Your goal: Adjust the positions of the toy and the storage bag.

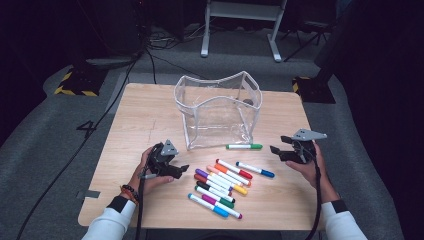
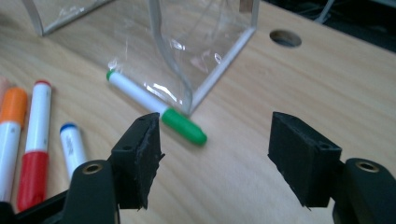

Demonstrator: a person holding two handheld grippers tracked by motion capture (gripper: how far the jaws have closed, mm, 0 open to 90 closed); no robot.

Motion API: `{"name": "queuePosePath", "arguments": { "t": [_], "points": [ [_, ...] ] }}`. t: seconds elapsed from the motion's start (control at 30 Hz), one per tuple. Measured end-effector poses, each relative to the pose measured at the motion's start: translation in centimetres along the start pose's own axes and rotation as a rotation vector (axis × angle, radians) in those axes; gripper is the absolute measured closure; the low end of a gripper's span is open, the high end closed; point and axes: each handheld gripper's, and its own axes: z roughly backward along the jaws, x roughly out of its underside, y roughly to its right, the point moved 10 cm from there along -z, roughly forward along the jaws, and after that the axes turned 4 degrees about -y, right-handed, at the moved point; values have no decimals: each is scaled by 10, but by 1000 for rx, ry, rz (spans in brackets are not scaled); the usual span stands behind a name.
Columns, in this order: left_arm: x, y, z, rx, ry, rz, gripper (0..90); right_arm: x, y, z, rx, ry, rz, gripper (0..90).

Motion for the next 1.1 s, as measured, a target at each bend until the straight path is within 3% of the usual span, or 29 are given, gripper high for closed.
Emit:
{"name": "queuePosePath", "arguments": {
  "t": [0.2,0.27,0.33,0.4,0.47,0.57,0.63,0.77,0.87,0.9,1.1],
  "points": [
    [-30,-6,2,-44,79,-25,254,-24,-15,-17,-12,22,55,371],
    [-38,-8,1,-49,81,-19,275,-30,-21,-25,-26,19,65,376],
    [-44,-10,-1,-61,84,-20,359,-38,-28,-33,-36,28,84,393],
    [-49,-11,-4,-48,85,-14,387,-43,-34,-41,-49,18,87,399],
    [-55,-16,-6,-75,91,-7,401,-50,-38,-51,-33,11,105,439],
    [-60,-20,-6,-91,118,-2,427,-53,-36,-56,-6,15,112,500],
    [-63,-21,-9,-71,116,4,466,-54,-37,-60,-12,13,109,558],
    [-70,-20,-14,-60,133,-23,583,-54,-35,-65,2,5,133,686],
    [-75,-19,-19,-73,138,-51,651,-56,-32,-65,14,16,136,783],
    [-76,-20,-21,-88,131,-58,687,-55,-33,-65,10,12,159,813],
    [-80,-19,-26,-68,134,-70,739,-52,-31,-62,8,6,166,861]
  ]
}}
